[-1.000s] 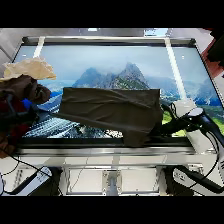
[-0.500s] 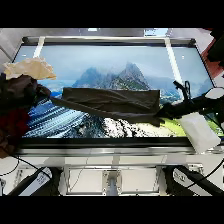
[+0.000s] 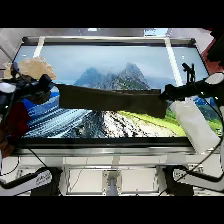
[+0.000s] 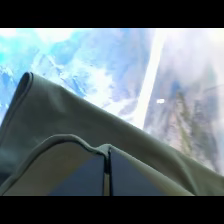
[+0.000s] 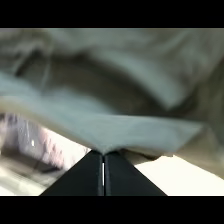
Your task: Fold the shirts.
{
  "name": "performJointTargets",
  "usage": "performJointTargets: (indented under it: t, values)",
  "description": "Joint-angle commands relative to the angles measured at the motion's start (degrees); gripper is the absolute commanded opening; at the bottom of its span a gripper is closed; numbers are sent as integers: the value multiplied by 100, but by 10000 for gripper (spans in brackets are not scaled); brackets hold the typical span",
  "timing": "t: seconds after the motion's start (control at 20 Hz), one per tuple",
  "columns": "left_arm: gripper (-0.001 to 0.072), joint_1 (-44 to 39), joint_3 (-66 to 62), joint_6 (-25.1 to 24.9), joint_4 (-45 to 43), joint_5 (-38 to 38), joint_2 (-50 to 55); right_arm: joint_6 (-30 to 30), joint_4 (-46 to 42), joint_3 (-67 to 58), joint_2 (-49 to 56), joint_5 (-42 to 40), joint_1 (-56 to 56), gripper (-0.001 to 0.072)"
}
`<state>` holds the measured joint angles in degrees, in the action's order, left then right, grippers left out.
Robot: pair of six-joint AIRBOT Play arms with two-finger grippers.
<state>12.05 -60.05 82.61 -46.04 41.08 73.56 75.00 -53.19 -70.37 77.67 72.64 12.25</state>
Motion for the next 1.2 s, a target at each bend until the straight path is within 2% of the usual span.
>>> performJointTargets:
  t: [0.0, 0.2, 0.55, 0.6, 0.65, 0.7, 0.85, 0.9, 0.95, 1.0, 1.1, 1.15]
  values:
    - [10, -435, -188, 144, -210, -750, 654, 26, -9, -424, 935, -708, -133, 23]
    - [10, -675, -216, 313, -199, -1517, 1237, 26, 2, -772, 1834, -1163, -363, 23]
    - [13, -673, -216, 293, -140, -1856, 1545, 24, 15, -933, 2413, -1692, -481, 26]
    - [72, -673, -221, 286, -94, -1849, 1545, 22, 83, -938, 2406, -1738, -479, 28]
    - [299, -673, -223, 262, -20, -1823, 1539, 20, 146, -977, 2404, -1705, -470, 29]
    - [374, -671, -251, 243, 13, -1714, 1530, -4, 153, -1078, 2389, -1587, -466, 33]
    - [366, -669, -603, -157, 17, -1075, 1493, -295, 101, -1567, 2225, -883, -455, 51]
    - [365, -669, -785, -216, 15, -863, 1473, -341, 17, -1735, 2105, -616, -422, 108]
    - [365, -671, -964, -251, 24, -680, 1436, -343, -149, -1884, 1971, -415, -356, 243]
    - [365, -675, -1110, -356, 96, -533, 1388, -339, -345, -1991, 1851, -256, -262, 316]
    - [366, -682, -1362, -977, 647, -197, 1298, -284, -758, -2055, 1587, 13, -9, 319]
    - [366, -719, -1429, -1526, 1130, -52, 1266, -264, -951, -2055, 1502, 149, 133, 320]
